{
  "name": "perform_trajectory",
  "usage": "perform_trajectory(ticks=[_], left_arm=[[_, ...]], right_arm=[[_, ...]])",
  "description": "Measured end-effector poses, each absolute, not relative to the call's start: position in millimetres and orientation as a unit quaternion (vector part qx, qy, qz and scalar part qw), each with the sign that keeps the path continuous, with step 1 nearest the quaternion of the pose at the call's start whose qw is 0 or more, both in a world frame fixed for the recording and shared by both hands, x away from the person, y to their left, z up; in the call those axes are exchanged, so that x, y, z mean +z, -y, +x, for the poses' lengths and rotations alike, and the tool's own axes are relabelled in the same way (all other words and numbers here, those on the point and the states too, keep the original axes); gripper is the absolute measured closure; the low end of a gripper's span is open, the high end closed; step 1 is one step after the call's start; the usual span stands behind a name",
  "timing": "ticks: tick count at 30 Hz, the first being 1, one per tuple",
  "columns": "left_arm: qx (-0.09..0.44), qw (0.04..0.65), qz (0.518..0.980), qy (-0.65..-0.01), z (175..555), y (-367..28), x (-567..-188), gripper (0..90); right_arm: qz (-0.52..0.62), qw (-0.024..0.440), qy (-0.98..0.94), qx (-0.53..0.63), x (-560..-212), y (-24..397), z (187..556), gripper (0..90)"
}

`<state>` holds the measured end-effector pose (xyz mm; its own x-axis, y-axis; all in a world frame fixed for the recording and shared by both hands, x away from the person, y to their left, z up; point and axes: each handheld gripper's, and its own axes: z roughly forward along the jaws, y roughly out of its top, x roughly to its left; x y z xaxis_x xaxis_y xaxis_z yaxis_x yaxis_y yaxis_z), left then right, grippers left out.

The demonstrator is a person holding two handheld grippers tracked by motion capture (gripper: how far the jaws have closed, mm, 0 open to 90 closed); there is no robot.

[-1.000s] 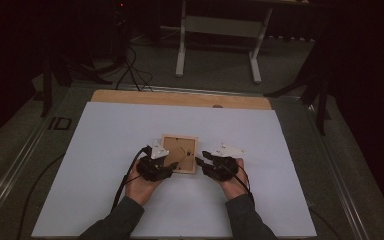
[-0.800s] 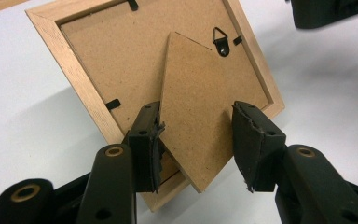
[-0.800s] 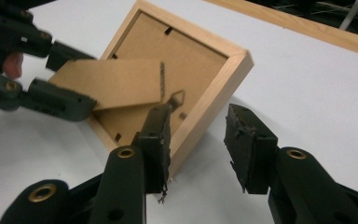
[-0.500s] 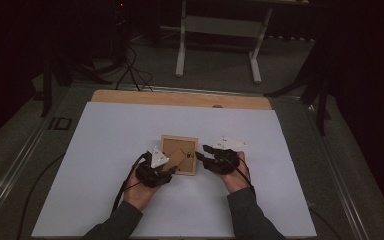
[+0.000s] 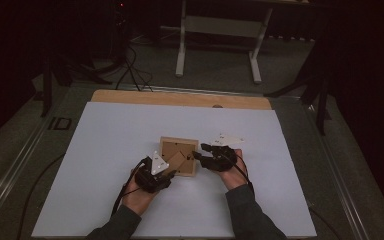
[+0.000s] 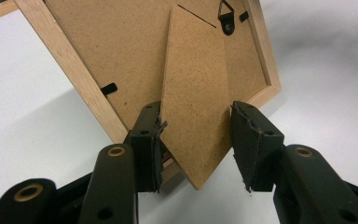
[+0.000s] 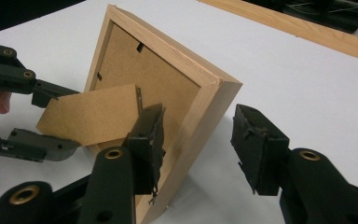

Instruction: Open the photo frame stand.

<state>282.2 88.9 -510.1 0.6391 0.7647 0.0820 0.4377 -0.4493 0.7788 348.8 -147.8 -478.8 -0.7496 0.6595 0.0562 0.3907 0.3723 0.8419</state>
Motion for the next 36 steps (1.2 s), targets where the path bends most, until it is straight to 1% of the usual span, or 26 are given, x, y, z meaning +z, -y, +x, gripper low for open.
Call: perform_trajectory(ticks=[12,25,36], left_arm=[[0.23,0.369,0.831,-0.348,275.7,-89.2,-514.6,56.6],[0.229,0.365,0.835,-0.342,274.6,-90.1,-517.6,56.7],[0.17,0.393,0.831,-0.355,281.1,-98.8,-514.9,56.9]], right_arm=[[0.314,0.12,-0.814,0.474,-481.9,144.4,350.9,47.0],[0.3,0.117,-0.821,0.472,-484.8,135.5,351.0,41.6],[0.3,0.118,-0.821,0.471,-483.5,136.5,348.1,43.6]])
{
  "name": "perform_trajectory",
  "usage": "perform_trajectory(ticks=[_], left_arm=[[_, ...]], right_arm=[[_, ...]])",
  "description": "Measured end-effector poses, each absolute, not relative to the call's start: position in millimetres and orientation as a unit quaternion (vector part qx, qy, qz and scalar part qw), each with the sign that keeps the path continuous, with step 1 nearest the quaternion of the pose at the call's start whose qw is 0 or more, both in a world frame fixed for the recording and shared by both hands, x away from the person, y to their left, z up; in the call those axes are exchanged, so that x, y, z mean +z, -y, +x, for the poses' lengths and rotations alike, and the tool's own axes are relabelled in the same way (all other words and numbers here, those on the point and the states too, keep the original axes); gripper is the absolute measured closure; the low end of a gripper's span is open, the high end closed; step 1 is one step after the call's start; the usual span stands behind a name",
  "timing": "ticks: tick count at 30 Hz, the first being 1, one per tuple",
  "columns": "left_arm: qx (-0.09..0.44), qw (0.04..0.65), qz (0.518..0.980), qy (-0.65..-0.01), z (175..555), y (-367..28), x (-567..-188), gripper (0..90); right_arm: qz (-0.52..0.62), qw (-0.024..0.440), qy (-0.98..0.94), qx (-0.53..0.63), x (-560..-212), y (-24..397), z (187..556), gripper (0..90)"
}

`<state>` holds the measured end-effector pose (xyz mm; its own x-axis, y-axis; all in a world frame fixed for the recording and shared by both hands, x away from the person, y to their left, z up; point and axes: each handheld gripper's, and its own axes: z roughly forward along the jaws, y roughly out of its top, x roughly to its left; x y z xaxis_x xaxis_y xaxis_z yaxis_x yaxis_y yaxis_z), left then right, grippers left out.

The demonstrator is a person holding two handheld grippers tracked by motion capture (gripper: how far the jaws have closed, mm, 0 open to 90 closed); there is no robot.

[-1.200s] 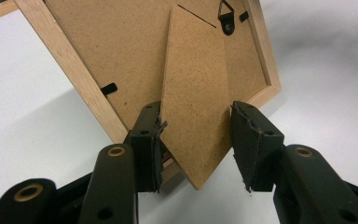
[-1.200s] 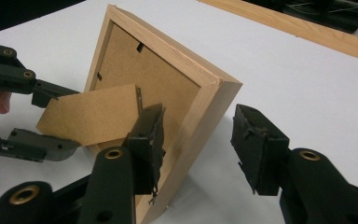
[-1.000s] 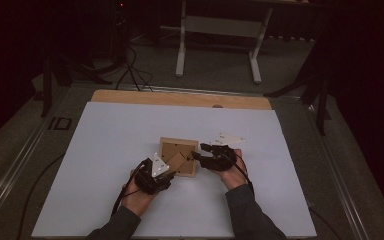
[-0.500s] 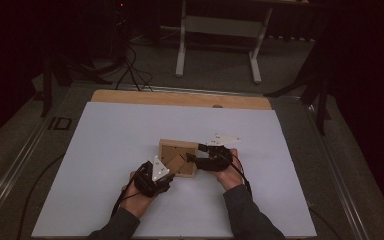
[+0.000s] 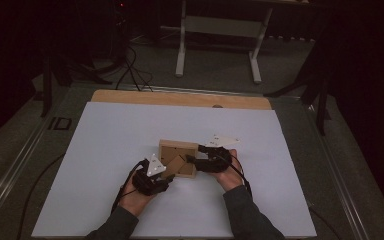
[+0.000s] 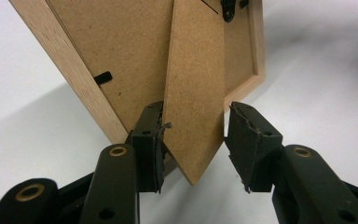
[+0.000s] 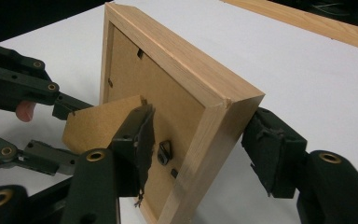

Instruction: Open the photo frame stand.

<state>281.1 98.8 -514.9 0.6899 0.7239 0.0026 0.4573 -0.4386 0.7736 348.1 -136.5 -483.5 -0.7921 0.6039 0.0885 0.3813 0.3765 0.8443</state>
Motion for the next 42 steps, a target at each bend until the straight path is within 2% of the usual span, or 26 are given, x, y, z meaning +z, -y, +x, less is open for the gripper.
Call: perform_trajectory(ticks=[10,19,42], left_arm=[[0.127,0.416,0.826,-0.358,284.8,-103.1,-511.1,60.3],[0.13,0.411,0.832,-0.349,283.9,-101.6,-509.0,67.4],[0.159,0.385,0.835,-0.358,293.4,-93.5,-513.2,71.5]], right_arm=[[0.296,0.125,-0.823,0.468,-482.2,136.2,345.3,46.3],[0.284,0.123,-0.827,0.47,-481.3,133.8,341.9,49.0],[0.28,0.15,-0.821,0.475,-476.4,132.2,337.3,52.0]])
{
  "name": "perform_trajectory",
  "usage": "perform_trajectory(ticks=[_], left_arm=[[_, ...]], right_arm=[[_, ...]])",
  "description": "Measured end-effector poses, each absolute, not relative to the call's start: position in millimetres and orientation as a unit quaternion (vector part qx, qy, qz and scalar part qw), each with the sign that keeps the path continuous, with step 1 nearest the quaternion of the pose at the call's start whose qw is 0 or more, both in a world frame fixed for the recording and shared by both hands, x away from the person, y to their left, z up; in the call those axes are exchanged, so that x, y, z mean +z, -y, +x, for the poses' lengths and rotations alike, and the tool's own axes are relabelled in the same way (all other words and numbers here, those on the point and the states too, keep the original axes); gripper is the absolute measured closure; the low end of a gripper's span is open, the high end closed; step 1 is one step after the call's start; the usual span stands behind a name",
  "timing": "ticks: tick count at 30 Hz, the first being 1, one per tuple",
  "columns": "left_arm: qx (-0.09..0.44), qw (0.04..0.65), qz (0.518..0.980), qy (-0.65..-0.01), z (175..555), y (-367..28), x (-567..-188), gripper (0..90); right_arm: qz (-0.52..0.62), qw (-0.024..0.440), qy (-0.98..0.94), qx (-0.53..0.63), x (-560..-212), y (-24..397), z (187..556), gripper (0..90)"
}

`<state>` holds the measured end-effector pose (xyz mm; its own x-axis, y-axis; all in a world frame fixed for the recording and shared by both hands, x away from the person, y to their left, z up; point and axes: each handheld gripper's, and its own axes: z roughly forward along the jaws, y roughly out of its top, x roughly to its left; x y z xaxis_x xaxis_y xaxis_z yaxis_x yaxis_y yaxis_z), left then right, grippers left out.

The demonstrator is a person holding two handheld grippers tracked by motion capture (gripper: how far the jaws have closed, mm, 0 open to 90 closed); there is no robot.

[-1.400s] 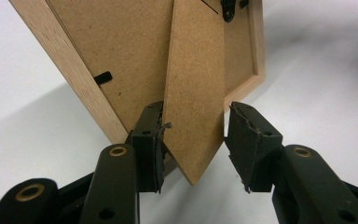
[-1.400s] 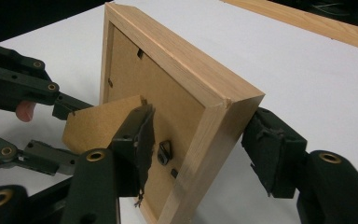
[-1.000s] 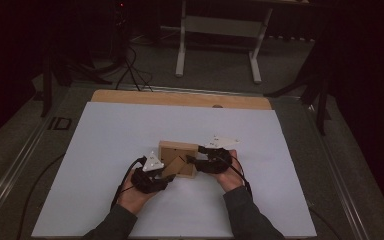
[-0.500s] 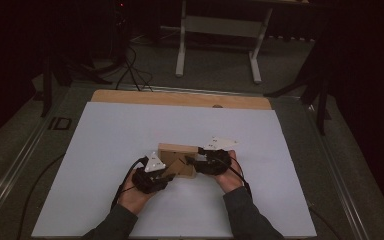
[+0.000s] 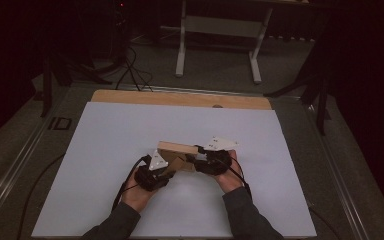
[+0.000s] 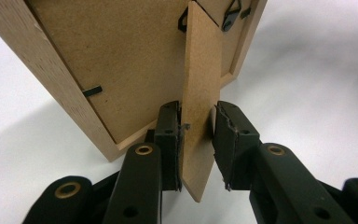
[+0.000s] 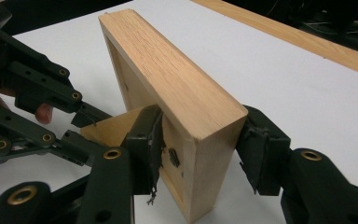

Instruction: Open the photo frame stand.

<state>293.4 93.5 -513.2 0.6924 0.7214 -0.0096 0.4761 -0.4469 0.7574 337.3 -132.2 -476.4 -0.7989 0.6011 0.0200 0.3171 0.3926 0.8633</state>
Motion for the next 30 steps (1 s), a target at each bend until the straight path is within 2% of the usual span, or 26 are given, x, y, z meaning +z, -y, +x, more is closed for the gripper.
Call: perform_trajectory(ticks=[30], left_arm=[[0.2,0.377,0.827,-0.365,303.0,-87.5,-517.2,70.5]], right_arm=[[0.285,0.183,-0.813,0.473,-476.0,124.6,335.9,48.4]])
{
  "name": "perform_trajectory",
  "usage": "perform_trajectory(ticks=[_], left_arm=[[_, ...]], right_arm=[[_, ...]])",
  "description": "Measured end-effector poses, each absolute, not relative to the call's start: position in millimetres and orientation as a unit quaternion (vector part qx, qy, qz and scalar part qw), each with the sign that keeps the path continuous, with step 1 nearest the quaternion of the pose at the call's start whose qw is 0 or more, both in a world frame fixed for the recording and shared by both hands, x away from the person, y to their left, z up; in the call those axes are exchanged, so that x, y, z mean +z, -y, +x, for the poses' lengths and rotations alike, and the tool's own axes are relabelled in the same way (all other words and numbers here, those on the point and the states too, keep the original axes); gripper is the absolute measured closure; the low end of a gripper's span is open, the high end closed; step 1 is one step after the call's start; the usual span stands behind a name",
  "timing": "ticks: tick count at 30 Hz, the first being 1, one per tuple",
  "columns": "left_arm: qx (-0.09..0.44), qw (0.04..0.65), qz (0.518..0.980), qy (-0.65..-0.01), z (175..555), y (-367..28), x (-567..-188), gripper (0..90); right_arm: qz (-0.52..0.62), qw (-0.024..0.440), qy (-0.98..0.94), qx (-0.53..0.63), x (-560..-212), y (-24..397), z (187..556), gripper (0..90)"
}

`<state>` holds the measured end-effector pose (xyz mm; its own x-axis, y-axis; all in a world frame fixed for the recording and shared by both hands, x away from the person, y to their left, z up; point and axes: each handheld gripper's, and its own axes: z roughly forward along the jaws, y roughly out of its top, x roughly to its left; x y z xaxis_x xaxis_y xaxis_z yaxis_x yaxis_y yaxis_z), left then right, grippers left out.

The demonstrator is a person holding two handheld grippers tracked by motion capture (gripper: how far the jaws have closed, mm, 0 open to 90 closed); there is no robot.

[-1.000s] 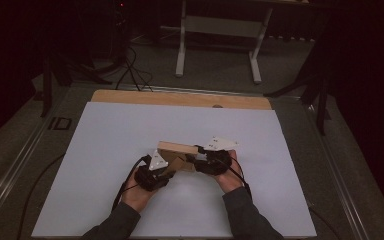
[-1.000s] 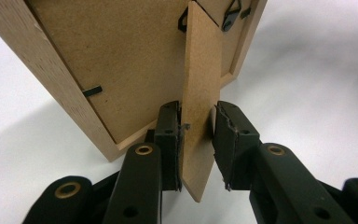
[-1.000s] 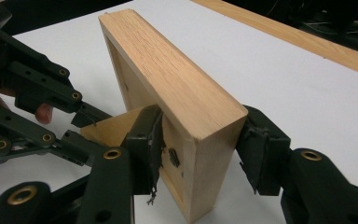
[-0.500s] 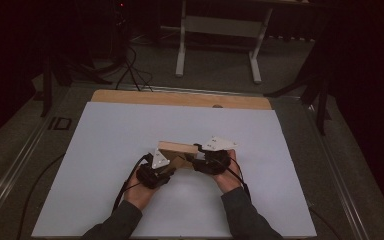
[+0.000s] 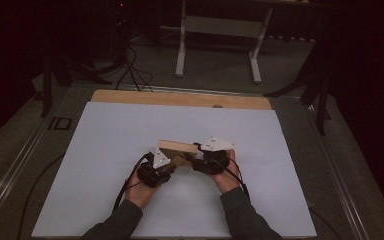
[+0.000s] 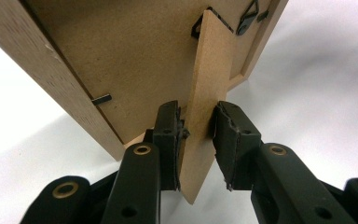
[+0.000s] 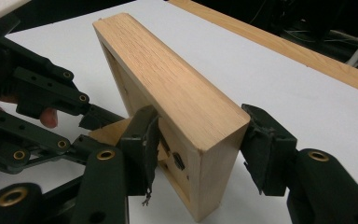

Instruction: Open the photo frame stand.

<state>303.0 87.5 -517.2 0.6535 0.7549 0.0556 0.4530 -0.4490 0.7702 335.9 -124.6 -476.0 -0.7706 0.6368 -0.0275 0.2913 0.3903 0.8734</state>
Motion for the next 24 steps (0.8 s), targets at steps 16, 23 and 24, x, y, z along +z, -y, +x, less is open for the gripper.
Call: perform_trajectory(ticks=[16,23,24], left_arm=[[0.195,0.379,0.827,-0.367,305.3,-88.2,-517.3,69.9],[0.173,0.397,0.82,-0.374,304.9,-91.4,-517.7,67.0],[0.166,0.402,0.819,-0.375,304.6,-92.6,-517.9,67.0]], right_arm=[[0.285,0.19,-0.812,0.472,-476.4,123.5,335.3,48.1],[0.278,0.181,-0.816,0.473,-476.3,123.3,333.5,48.1],[0.277,0.181,-0.817,0.473,-476.3,123.2,333.2,48.2]])
